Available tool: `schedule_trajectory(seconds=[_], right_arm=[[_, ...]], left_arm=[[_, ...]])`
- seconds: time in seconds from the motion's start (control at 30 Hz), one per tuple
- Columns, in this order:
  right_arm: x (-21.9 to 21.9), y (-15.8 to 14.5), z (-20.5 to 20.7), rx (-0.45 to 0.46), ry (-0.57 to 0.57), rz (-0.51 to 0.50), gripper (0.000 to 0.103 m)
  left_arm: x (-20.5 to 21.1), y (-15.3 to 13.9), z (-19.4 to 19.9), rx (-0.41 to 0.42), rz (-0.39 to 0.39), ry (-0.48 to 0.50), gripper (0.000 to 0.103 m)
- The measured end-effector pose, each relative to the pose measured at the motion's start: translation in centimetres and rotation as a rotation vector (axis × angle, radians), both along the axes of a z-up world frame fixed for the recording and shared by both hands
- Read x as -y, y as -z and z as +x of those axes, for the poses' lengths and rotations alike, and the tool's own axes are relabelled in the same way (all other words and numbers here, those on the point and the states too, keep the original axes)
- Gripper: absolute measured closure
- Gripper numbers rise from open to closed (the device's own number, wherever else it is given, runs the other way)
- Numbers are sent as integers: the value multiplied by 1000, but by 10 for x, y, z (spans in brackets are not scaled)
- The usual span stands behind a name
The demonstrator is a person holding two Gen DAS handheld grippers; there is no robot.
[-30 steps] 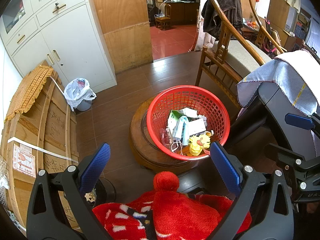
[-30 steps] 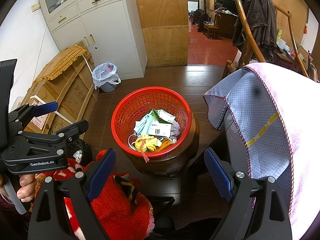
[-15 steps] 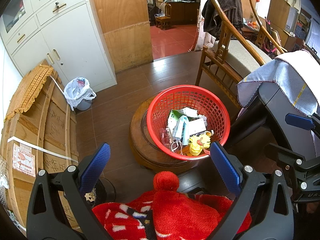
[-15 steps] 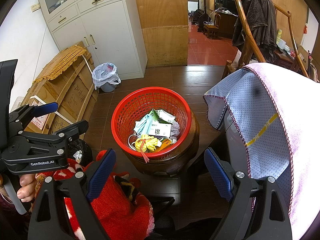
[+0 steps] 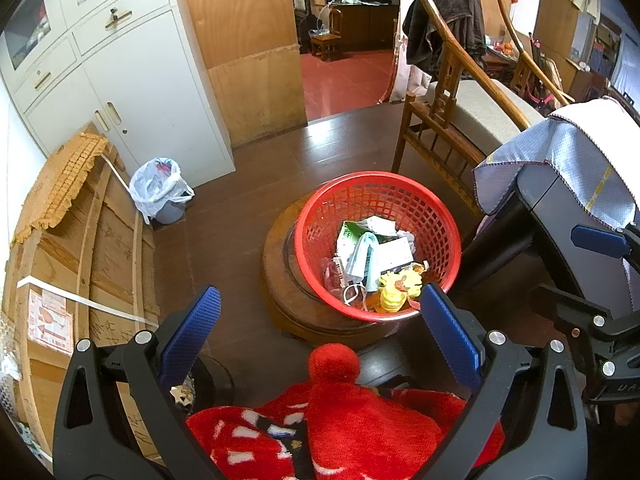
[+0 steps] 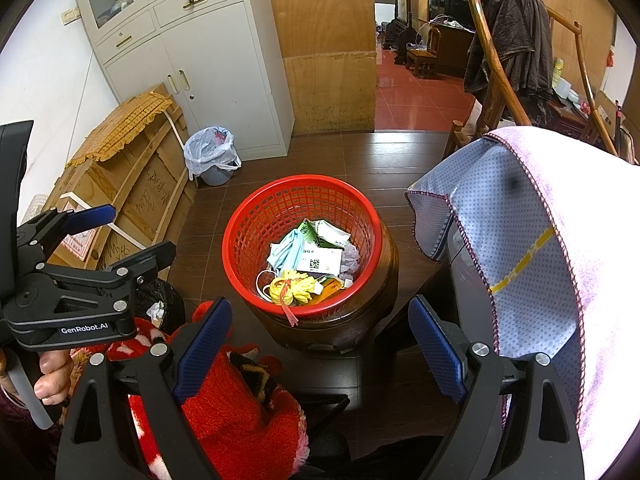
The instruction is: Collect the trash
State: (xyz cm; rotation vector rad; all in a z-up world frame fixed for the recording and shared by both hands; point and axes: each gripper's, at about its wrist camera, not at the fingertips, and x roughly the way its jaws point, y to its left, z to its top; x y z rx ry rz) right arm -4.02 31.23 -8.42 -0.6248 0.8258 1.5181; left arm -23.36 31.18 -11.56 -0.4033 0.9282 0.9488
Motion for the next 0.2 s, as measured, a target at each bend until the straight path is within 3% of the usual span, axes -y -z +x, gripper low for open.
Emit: schedule_trajectory(seconds=[0.2], right_arm=[[-1,0,0,-1,1,0,15]], left_arm=[[2,3,0,6,-12,-13,7]])
